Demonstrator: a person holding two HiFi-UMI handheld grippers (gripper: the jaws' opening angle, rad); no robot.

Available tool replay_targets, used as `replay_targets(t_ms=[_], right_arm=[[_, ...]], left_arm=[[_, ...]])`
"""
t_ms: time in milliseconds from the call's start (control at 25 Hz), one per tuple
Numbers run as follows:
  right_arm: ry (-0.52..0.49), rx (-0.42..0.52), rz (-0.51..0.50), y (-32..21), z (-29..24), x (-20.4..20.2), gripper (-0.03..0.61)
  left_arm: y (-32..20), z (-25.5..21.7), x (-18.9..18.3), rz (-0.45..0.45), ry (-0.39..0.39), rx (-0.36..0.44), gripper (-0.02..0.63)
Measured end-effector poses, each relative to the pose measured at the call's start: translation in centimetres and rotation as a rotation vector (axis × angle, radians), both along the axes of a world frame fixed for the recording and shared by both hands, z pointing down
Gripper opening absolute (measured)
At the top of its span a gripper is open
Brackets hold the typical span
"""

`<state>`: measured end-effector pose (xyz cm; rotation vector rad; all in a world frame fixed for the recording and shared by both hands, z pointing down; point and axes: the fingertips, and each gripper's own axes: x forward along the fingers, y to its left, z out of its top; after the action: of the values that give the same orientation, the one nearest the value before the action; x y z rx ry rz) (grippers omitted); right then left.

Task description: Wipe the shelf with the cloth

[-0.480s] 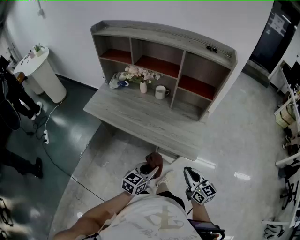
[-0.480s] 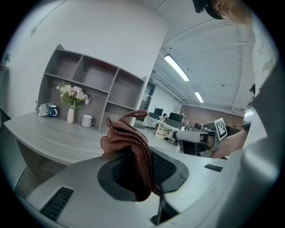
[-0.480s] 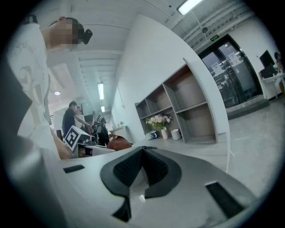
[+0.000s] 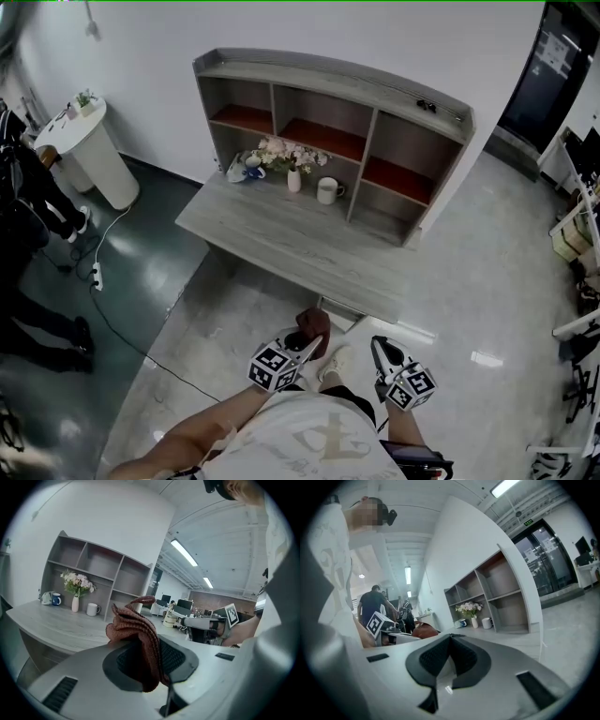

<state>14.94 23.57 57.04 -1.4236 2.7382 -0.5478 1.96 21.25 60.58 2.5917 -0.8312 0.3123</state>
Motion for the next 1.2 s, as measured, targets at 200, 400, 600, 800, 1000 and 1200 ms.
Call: replay_targets(t_ms=[200,400,600,800,1000,1200], right_arm=[[0.006,0.001,0.008,0.3,-0.2,-0.6,0.005],[-0.001,0.016,0.005,0.4,-0.6,-1.1,0.005],[-0.005,0.023,0.01,0.4,-0.3,-1.0,0.005],[-0.011,0.022,0.014,-0.5,-0.3,-1.0,0.005],[-0.021,0.03,0.019,-2.3,-0.3,-0.7,0.005],[-0.044,0.021,0.021,-4.1,0.2,-0.3,0.005]], left_arm=[[0.3,-0.1,-0.8,-0.009,0.005,0.002,0.086],[0.4,-0.2,-1.4,-0.016,0.009,0.005,0.086],[0.2,-0.3,-1.5,-0.012,0.009,0.014,0.086],[-0.4,-0.3,-1.6,-0.011,0.0,0.012,0.086],[-1.6,-0.1,-1.5,-0.012,-0.006,0.012,0.086],[-3.3,0.3,-0.9,-0.008,-0.016,0.001,0.086]])
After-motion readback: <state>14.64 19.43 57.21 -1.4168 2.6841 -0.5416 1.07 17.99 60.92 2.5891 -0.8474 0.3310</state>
